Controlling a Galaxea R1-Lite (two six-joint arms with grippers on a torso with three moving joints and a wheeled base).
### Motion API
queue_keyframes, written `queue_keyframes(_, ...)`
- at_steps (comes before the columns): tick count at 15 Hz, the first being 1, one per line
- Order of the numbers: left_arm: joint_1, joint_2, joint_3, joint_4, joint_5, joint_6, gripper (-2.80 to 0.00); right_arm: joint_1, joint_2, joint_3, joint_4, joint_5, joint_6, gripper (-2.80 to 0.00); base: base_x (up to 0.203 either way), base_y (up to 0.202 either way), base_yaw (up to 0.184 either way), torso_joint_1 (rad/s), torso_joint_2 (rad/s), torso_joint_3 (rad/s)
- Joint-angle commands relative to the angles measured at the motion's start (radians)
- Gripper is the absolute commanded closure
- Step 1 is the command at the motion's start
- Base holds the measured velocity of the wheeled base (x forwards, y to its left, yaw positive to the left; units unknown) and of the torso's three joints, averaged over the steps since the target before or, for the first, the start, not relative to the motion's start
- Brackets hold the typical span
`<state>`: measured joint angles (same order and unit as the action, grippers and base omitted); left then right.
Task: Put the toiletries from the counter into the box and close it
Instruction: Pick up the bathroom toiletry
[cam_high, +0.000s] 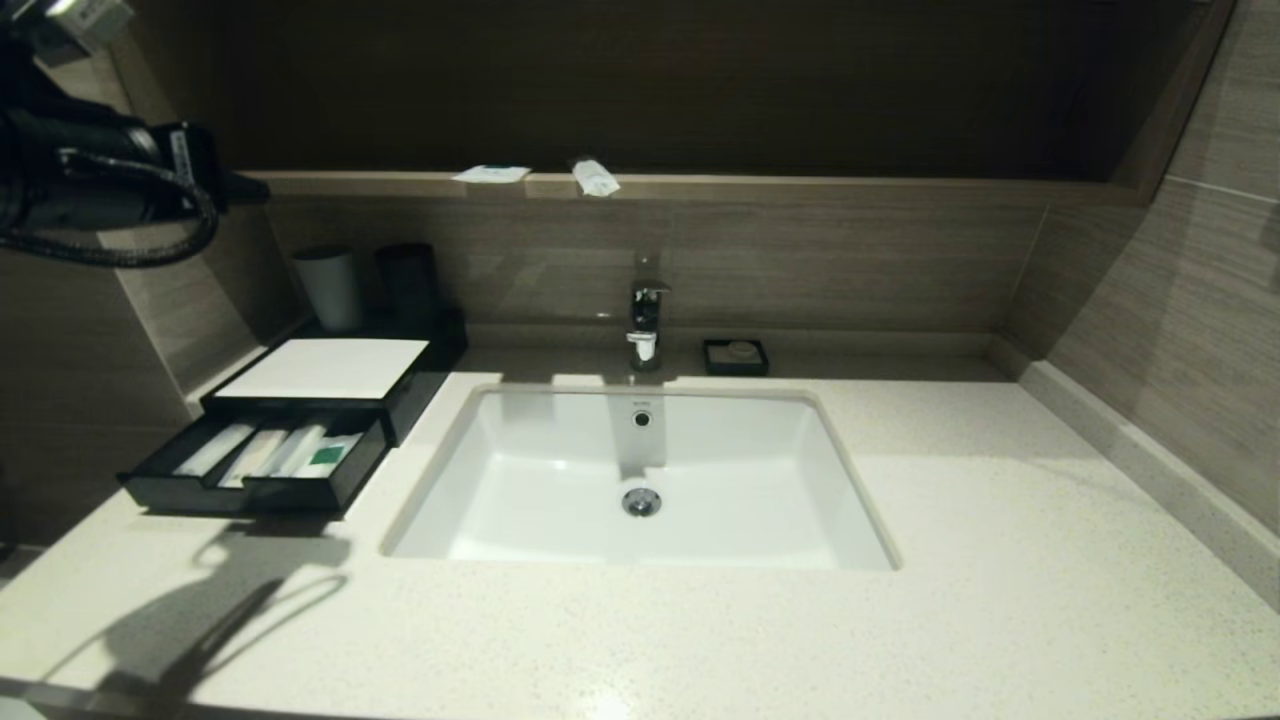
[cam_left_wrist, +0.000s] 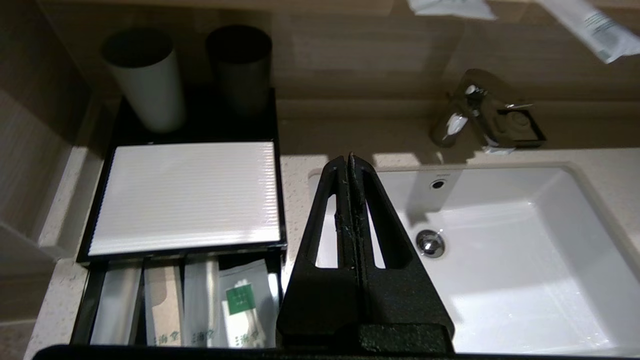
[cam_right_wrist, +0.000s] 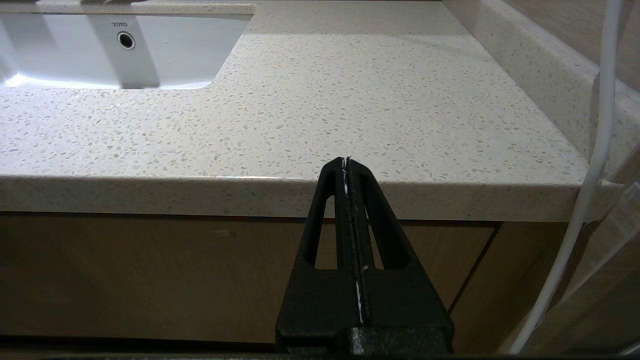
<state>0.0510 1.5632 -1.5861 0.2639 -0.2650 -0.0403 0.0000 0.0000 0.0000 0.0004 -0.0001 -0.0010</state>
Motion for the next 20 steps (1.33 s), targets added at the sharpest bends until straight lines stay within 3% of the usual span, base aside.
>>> queue_keyframes(1,-0.033,0.058,-0.127,0.044,0.001,-0.006,0.0,0.0,0.0,0.0,0.0,0.0,-0.001,0.0,0.0,0.0,0.0,0.0,0.0,0.0)
queue_keyframes(5,-0.119,0.175,-0.346,0.169,0.009,-0.01,0.0,0.0,0.0,0.0,0.0,0.0,-0.001,0.0,0.0,0.0,0.0,0.0,0.0,0.0)
queue_keyframes(14,-0.238,0.208,-0.347,0.035,0.003,-0.056,0.0,0.0,0.0,0.0,0.0,0.0,-0.001,0.0,0.0,0.0,0.0,0.0,0.0,0.0)
queue_keyframes(20,-0.376,0.211,-0.347,0.01,0.003,-0.111,0.0,0.0,0.0,0.0,0.0,0.0,-0.001,0.0,0.0,0.0,0.0,0.0,0.0,0.0)
